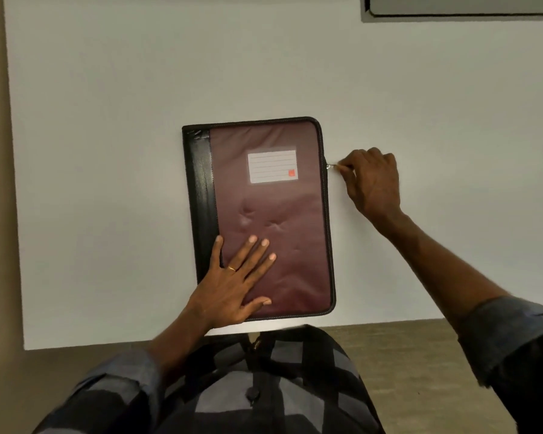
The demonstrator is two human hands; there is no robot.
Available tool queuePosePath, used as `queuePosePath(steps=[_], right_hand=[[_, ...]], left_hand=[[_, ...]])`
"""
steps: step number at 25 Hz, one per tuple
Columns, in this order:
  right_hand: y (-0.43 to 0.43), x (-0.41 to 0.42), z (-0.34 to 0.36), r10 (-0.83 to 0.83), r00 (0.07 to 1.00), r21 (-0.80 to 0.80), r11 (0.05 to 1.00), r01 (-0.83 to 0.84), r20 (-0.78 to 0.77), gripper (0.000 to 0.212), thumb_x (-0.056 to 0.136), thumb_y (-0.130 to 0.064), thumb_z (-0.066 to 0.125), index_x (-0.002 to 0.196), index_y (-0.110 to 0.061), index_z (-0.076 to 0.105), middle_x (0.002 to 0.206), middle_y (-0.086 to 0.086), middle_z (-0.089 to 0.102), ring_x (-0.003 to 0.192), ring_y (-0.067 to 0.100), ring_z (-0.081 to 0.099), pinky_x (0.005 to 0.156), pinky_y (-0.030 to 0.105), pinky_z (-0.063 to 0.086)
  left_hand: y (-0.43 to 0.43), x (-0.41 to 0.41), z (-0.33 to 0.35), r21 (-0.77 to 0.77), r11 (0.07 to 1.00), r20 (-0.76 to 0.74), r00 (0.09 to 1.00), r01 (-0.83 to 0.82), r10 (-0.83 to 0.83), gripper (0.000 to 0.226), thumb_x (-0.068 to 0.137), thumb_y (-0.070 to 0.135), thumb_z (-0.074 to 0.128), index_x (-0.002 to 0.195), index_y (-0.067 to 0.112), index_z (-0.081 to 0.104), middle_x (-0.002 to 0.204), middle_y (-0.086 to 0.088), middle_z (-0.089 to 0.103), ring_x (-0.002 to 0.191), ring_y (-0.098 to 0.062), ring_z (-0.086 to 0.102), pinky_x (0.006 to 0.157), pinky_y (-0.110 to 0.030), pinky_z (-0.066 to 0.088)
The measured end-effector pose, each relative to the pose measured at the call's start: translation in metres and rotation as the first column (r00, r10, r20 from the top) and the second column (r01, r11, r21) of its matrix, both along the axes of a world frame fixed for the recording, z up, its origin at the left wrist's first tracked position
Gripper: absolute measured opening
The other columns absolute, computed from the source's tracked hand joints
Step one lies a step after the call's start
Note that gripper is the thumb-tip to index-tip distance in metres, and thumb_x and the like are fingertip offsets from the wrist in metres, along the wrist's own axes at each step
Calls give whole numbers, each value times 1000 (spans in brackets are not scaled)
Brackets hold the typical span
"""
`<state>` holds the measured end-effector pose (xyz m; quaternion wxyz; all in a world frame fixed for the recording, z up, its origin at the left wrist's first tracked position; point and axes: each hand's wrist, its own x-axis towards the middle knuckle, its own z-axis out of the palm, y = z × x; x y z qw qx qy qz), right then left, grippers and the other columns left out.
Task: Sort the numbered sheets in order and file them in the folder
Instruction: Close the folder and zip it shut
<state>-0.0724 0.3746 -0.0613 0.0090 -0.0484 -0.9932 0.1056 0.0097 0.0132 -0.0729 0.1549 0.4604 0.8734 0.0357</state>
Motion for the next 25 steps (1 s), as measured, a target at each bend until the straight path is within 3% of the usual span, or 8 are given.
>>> queuePosePath(steps=[3, 6, 9, 12, 16, 20, 25], right_hand=[[10, -67, -3, 87, 996, 70, 994, -86, -20, 33, 107, -39, 45, 91, -15, 62, 87, 3, 68, 84, 27, 56, 80, 41, 34], [11, -122, -1, 328, 943, 147, 937, -317, -52, 32, 108, -36, 43, 93, -16, 63, 91, 1, 69, 92, 26, 58, 88, 42, 35], [4, -170, 4, 616, 786, 224, 774, -592, -51, 27, 109, -30, 42, 96, -18, 63, 95, -1, 69, 100, 23, 59, 96, 44, 34], [-22, -204, 7, 790, 613, 243, 596, -765, -11, 27, 110, -22, 37, 102, -17, 62, 100, 2, 69, 105, 26, 60, 101, 43, 35], [-84, -227, 3, 866, 500, 192, 491, -849, -4, 28, 109, -24, 35, 104, -16, 61, 104, 4, 68, 105, 28, 60, 103, 40, 37], [-149, -246, 3, 893, 448, 100, 450, -887, -45, 35, 109, -28, 31, 101, -14, 62, 99, 5, 68, 98, 30, 61, 91, 41, 44], [-174, -247, 0, 896, 444, 100, 443, -891, -12, 36, 108, -31, 29, 100, -15, 60, 98, 5, 67, 98, 29, 59, 89, 39, 43]], left_hand=[[-1, 1, -3, 10, 1000, 8, 1000, -6, 6, 82, 98, 70, 38, 162, 22, 23, 171, -6, 11, 157, -28, 11, 114, -77, 11], [-2, 1, -6, 46, 999, 21, 1000, -12, 11, 81, 98, 70, 40, 161, 23, 24, 171, -5, 14, 157, -27, 13, 115, -76, 13], [-2, 1, -8, 73, 997, 15, 1000, -18, 17, 81, 97, 70, 42, 161, 24, 26, 170, -4, 15, 157, -26, 15, 116, -74, 12], [-2, 1, -8, 94, 995, 18, 1000, -16, 14, 81, 97, 70, 42, 161, 23, 27, 170, -4, 16, 157, -25, 15, 117, -73, 10], [-1, -1, -7, 99, 995, 15, 1000, -14, 13, 79, 98, 70, 40, 161, 24, 26, 170, -3, 16, 157, -24, 14, 116, -73, 10], [-1, -2, -6, 104, 994, 33, 999, -24, 20, 79, 99, 69, 38, 162, 23, 23, 171, -3, 14, 157, -24, 12, 115, -72, 14], [-1, -1, -5, 130, 990, 48, 998, -56, 50, 79, 100, 68, 38, 162, 22, 22, 171, -3, 12, 158, -23, 10, 115, -72, 16]])
